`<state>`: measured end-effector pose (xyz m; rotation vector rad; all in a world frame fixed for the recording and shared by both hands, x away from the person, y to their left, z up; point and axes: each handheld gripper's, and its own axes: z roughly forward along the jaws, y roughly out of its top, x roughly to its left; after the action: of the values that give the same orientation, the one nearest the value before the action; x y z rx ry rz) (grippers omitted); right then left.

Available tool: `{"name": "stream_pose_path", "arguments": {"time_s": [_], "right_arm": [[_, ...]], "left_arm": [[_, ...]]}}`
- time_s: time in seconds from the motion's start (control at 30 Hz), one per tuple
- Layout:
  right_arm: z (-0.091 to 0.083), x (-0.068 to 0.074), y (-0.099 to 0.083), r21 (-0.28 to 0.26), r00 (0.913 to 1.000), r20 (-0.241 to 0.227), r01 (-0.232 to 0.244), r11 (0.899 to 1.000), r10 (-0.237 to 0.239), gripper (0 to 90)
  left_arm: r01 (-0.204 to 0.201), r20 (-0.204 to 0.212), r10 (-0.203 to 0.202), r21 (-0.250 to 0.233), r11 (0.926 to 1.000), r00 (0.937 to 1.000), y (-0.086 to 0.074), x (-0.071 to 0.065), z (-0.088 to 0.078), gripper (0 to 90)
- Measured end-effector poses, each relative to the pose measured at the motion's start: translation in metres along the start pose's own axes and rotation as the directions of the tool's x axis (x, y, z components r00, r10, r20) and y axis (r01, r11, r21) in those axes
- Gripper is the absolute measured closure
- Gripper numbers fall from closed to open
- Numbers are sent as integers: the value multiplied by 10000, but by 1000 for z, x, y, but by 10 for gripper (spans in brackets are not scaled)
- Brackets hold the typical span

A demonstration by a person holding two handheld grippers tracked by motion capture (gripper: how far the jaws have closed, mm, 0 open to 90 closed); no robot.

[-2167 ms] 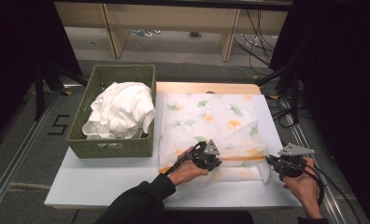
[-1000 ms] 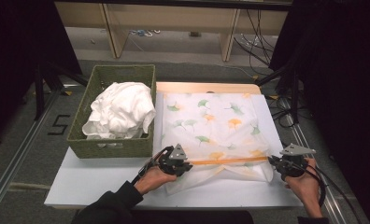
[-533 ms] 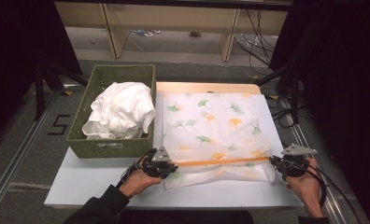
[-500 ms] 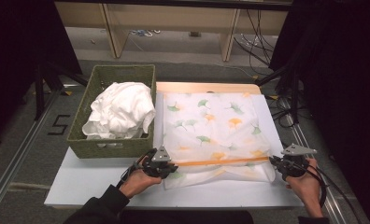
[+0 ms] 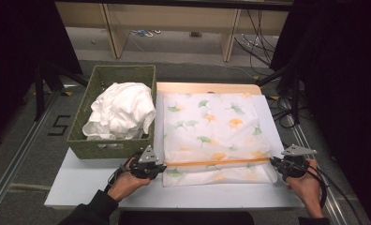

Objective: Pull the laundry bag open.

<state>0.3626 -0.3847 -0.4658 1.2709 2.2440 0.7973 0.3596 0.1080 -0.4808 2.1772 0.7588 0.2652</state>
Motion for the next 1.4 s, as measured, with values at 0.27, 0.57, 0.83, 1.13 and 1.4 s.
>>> {"name": "stream_pose_path", "arguments": {"time_s": [0.27, 0.57, 0.83, 1.13, 1.4], "right_arm": [[-1, -3, 1, -698, 9983, 458, 380, 9968, -349, 549], [-9, 26, 26, -1872, 9959, 44, 898, 9782, -906, 386], [14, 72, 44, -1795, 9645, -1266, 2077, 9616, -2319, 345], [35, 91, 50, -1160, 9293, -1085, 3410, 9329, -3532, 292], [53, 101, 54, -313, 9155, -564, 3973, 9172, -3984, 290]], "left_arm": [[146, 177, -145, -54, 9999, 9997, 1, -2, 3, 882], [160, 159, -159, -40, 9999, 9997, 1, -3, 4, 831], [39, -57, -38, 237, 9997, 10000, 0, 1, 1, 628], [379, -196, -376, 146, 9992, 9991, 0, -1, -2, 493], [535, -388, -536, -36, 9986, 9978, 1, -5, -11, 391]]}}
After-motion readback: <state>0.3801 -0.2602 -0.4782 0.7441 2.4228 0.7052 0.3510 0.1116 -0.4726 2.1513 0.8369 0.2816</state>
